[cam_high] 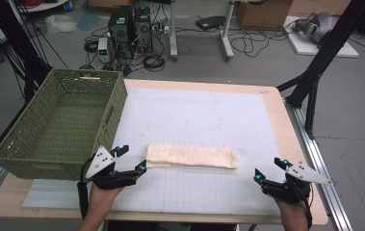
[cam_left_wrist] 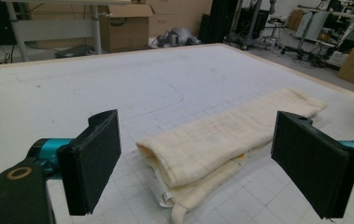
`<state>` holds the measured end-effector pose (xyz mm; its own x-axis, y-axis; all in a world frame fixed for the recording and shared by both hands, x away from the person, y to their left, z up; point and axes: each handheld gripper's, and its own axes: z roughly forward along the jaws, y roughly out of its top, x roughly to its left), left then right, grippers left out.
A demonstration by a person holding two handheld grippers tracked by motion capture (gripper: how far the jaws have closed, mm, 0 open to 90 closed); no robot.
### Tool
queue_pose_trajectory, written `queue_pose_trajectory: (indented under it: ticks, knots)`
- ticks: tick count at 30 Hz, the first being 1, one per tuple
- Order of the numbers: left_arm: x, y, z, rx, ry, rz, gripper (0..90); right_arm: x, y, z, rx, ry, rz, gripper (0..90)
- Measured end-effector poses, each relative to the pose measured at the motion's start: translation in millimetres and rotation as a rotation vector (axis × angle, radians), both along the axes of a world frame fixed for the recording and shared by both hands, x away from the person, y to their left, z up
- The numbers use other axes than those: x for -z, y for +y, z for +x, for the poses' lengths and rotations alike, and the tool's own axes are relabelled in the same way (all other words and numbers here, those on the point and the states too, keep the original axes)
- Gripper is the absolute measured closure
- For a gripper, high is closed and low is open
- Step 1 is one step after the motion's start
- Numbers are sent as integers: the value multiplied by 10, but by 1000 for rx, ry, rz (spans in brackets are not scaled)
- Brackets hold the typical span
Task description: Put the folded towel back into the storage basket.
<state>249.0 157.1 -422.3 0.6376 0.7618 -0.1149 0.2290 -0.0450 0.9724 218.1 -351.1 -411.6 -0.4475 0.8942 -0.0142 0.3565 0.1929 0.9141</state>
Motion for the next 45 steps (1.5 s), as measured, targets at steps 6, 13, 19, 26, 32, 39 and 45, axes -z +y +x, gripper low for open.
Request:
queue_pose_trajectory:
  ticks: [6,13,19,26,32,39,45]
  knots:
    - [19,-42,8,4,8,2,162,20,-21,14,-11,14,3,162]
    - [27,-51,12,0,11,13,162,41,-48,20,-12,24,8,162]
    - [24,-49,11,3,11,17,162,11,-19,17,-19,17,2,162]
    - [-22,-51,-22,10,0,0,162,-11,16,-18,-30,6,-7,161]
    - [-23,-53,-20,13,3,-2,162,-18,22,-26,-28,11,-1,161]
    - [-56,-71,-14,31,6,-5,164,-2,31,-5,-49,28,2,162]
    - [-64,-94,-8,41,15,0,167,-3,29,-8,-46,28,4,161]
